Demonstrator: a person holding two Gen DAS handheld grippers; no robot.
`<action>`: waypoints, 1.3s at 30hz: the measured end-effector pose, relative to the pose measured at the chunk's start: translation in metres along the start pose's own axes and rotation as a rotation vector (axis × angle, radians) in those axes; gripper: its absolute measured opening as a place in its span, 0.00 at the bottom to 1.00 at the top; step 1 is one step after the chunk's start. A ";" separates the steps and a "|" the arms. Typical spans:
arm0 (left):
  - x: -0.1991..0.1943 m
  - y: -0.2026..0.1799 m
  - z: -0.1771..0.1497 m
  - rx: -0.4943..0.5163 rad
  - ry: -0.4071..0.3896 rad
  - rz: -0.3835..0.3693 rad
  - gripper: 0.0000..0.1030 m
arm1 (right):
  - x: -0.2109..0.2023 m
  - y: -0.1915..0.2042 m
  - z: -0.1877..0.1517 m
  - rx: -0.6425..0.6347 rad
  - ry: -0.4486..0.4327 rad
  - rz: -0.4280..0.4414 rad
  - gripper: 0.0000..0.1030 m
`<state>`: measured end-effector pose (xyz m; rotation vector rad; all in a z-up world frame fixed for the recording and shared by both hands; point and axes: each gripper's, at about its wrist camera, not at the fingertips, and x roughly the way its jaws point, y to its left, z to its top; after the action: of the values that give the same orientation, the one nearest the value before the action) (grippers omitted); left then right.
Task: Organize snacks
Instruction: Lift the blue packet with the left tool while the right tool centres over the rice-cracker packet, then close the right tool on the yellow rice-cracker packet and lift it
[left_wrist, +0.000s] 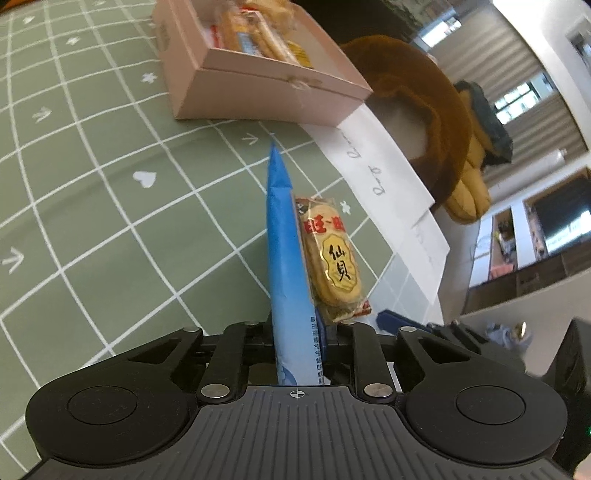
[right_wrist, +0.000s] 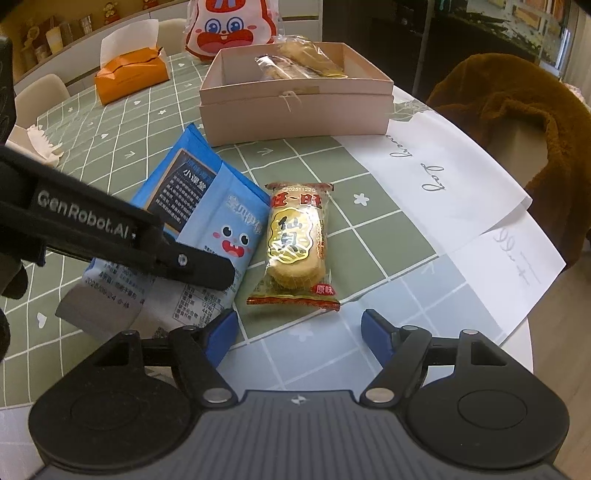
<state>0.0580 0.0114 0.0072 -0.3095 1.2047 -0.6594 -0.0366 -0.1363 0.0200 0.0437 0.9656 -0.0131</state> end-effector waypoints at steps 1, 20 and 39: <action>-0.003 0.001 0.000 -0.005 -0.010 0.004 0.20 | 0.000 0.000 -0.001 0.004 -0.003 -0.002 0.76; -0.047 0.027 -0.012 -0.059 -0.103 0.112 0.19 | 0.031 -0.004 0.057 0.028 -0.008 0.065 0.75; -0.016 0.028 0.003 -0.121 -0.081 -0.054 0.18 | 0.010 -0.002 0.033 -0.025 0.010 0.099 0.34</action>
<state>0.0664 0.0424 0.0048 -0.4677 1.1639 -0.6160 -0.0039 -0.1396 0.0309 0.0687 0.9724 0.0903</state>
